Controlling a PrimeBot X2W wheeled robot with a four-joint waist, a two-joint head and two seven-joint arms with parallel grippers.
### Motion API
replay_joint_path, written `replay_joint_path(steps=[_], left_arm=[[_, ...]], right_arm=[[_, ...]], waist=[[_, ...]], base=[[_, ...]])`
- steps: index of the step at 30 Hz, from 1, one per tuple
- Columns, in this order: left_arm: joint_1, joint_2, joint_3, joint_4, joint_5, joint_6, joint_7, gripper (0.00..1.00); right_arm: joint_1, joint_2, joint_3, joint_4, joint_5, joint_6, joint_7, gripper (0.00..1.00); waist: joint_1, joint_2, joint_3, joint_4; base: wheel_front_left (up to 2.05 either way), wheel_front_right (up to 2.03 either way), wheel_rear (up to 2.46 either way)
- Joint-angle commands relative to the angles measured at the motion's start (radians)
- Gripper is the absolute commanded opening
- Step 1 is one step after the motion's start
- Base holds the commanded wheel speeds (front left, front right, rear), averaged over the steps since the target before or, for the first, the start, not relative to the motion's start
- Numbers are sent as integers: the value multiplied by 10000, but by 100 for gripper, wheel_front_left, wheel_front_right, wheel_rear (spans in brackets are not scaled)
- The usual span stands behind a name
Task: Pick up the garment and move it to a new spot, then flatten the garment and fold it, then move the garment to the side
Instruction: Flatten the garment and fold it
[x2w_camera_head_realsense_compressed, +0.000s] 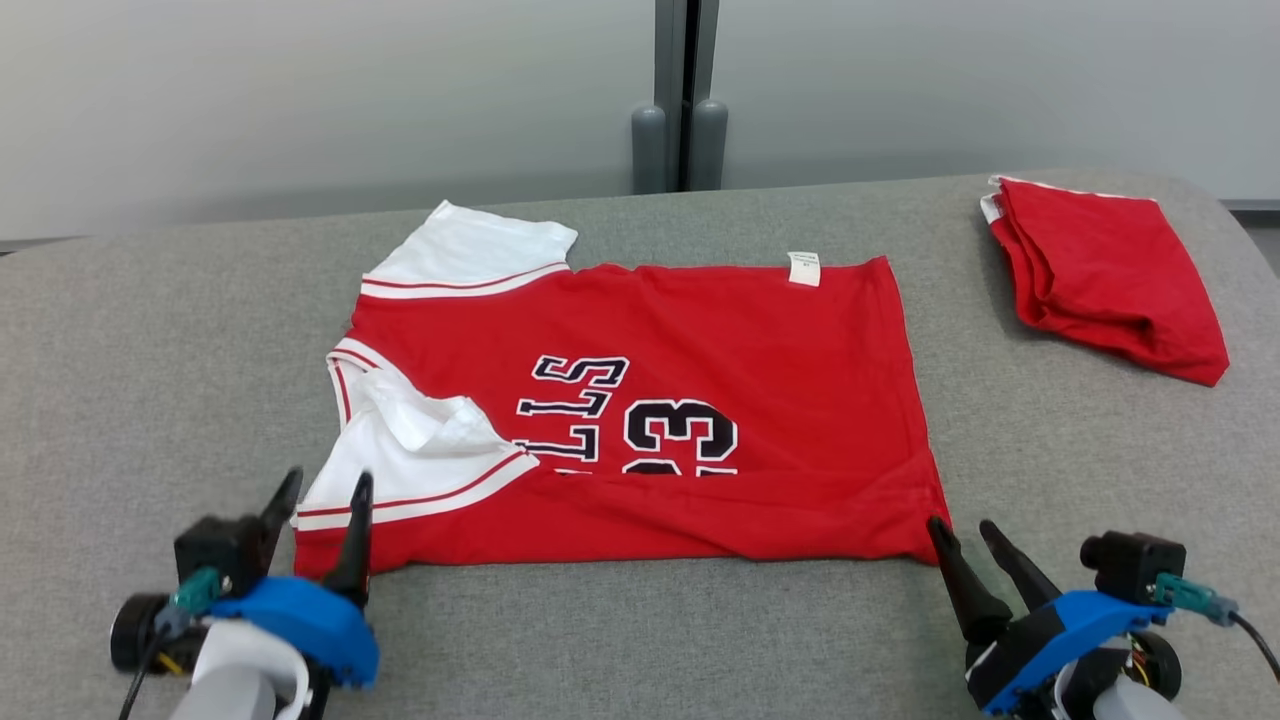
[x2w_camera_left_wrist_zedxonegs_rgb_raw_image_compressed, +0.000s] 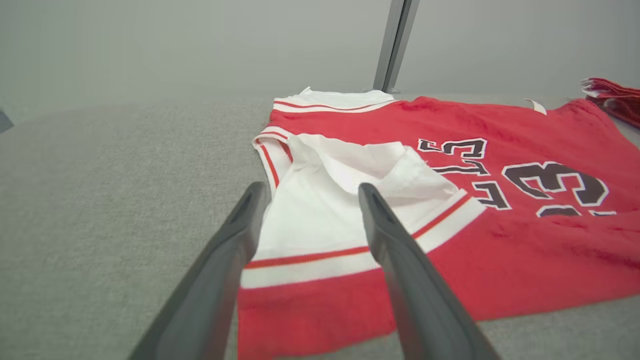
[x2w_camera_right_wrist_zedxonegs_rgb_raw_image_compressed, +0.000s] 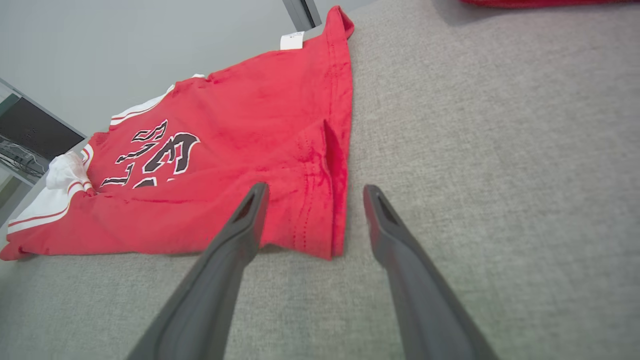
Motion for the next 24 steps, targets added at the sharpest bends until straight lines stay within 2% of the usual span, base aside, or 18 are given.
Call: replay_joint_path(steps=[1, 7, 11, 20, 21, 22, 23, 24], left_arm=[[427, 47, 137, -130, 52, 111, -39, 100], [1041, 152, 169, 269, 160, 170, -41, 100], [707, 127, 178, 688, 120, 181, -41, 100], [-139, -327, 67, 2009, -203, 41, 27, 100], [-211, -382, 28, 2104, -260, 17, 13, 82], [-282, -389, 51, 2223, -356, 8, 5, 38], [-298, -384, 36, 2302, -371, -15, -7, 0], [-302, -396, 3, 2318, -404, -38, -22, 0]], right_arm=[[182, -132, 42, 97, -162, 7, -97, 100], [-54, -46, 77, 622, -688, 7, -292, 100], [-407, 112, 254, 1048, -876, 7, -186, 100], [-1119, 453, 710, 2135, -1072, 7, -253, 100], [-1164, 512, 766, 2140, -998, 7, -305, 31], [-1203, 537, 823, 2131, -929, 7, -365, 0], [-1203, 538, 868, 2130, -862, 7, -415, 0], [-1177, 508, 905, 2142, -804, 7, -482, 0]], waist=[[1, -1, -59, -21], [1, -1, 4, 38], [1, -1, 118, 76], [1, -1, 294, 124], [1, -1, 291, 125], [1, -1, 268, 117], [1, -1, 235, 109], [1, -1, 190, 119]], base=[[0, 0, 0], [0, 0, 0], [0, 0, 0], [0, 0, 0], [0, 0, 0], [0, 0, 0], [0, 0, 0], [0, 0, 0]])
